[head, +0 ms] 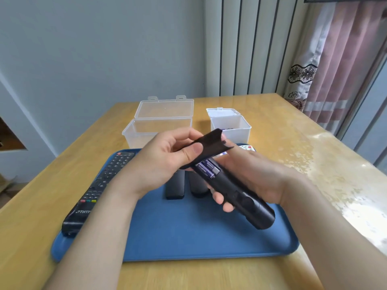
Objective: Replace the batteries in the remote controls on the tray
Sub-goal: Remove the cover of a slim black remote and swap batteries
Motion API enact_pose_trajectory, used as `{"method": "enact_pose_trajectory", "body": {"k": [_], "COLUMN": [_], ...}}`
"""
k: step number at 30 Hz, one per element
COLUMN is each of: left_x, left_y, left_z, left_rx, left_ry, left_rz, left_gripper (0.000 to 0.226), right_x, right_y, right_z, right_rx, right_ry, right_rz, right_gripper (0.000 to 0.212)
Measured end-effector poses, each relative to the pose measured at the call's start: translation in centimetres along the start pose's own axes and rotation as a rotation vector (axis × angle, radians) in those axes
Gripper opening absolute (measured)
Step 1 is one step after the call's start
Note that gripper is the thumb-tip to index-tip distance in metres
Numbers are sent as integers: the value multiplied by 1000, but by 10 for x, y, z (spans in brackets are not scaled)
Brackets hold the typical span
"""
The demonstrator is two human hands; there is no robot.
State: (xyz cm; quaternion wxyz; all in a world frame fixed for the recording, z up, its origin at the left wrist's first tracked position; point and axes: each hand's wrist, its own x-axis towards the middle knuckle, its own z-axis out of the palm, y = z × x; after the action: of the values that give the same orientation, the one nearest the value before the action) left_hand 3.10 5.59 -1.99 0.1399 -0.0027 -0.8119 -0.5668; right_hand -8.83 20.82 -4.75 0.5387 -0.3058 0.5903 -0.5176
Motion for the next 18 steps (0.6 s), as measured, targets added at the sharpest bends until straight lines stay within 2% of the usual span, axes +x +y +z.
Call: {"method": "enact_pose_trajectory", "body": {"k": [2,4,12,15,18], "left_x": [-1,-2,-5,-2,4], "left_y": [-3,-9,-17,-20,-23], "left_z": [-5,-11,-24,-25,-18], "left_rx": [-31,-18,-210,-304,-388], "left_ry": [-5,-22,36,171,317], "left_rz": [-26,-67,-128,-165,-195], "left_gripper": [6,16,24,21,14], "right_x": [0,-1,-12,-16,-8], "right_y": [0,1,3,5,3], "right_z": [-2,-5,-27,-36,-31], "right_rx": [40,91,397,422,617], "right_ry": [-45,-90,-221,-79,107], "right_rz": [5,-9,-133,-270,-474], "right_gripper": [87,90,83,78,52]}}
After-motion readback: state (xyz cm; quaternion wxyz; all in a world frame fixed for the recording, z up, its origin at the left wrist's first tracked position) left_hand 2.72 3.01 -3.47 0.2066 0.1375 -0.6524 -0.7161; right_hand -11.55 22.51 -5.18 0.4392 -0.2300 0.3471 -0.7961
